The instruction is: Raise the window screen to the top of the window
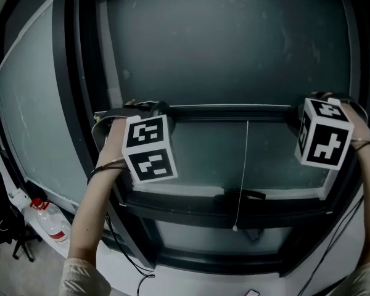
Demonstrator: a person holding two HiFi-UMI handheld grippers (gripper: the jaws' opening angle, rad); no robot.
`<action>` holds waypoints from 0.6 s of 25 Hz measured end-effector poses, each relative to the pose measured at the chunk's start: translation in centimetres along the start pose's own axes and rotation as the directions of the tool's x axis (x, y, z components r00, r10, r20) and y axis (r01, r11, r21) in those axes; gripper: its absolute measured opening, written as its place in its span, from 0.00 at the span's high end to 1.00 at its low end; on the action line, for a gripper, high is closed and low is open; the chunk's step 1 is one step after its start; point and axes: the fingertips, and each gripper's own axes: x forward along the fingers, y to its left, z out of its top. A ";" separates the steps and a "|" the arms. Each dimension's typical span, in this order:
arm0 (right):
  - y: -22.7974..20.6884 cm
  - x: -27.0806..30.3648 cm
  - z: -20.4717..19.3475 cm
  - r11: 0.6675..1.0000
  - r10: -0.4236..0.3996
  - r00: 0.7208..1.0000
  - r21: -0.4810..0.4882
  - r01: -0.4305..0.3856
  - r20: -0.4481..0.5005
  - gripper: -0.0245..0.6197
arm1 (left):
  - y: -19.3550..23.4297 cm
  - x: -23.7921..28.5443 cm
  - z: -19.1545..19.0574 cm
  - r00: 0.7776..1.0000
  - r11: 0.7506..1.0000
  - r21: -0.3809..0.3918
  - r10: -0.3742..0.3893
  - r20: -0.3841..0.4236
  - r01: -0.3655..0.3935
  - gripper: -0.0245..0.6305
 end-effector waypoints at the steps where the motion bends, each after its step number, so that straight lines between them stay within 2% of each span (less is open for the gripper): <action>1: -1.5 -0.6 0.1 0.999 -0.032 0.999 0.000 0.032 0.002 0.93 | 1.5 -0.4 -0.1 1.000 1.000 0.001 0.030 -0.003 -0.030 0.94; 5: -7.9 -3.4 0.9 0.984 -0.177 0.983 0.018 0.176 0.058 0.93 | 8.1 -2.3 -0.8 0.994 0.995 0.014 0.104 -0.030 -0.104 0.94; 7: -11.8 -5.2 0.6 0.962 -0.275 0.960 0.017 0.274 0.052 0.93 | 12.5 -3.3 -0.4 0.981 0.981 0.036 0.190 -0.028 -0.189 0.94; 9: -16.1 -7.0 0.9 0.923 -0.382 0.923 -0.018 0.383 0.048 0.93 | 17.2 -4.5 -0.4 0.939 0.939 0.048 0.342 -0.027 -0.341 0.94; 11: -20.0 -8.4 1.1 0.899 -0.436 0.899 -0.027 0.437 0.053 0.93 | 21.2 -5.3 -0.5 0.890 0.890 0.025 0.456 -0.029 -0.455 0.94; 13: -23.1 -9.6 1.2 0.888 -0.459 0.887 -0.017 0.460 0.055 0.93 | 24.5 -5.9 -0.4 0.862 0.863 0.000 0.505 -0.045 -0.506 0.94; 15: -25.7 -11.0 1.0 0.859 -0.511 0.859 -0.022 0.512 0.042 0.93 | 27.7 -6.7 0.0 0.834 0.837 0.013 0.547 -0.066 -0.548 0.94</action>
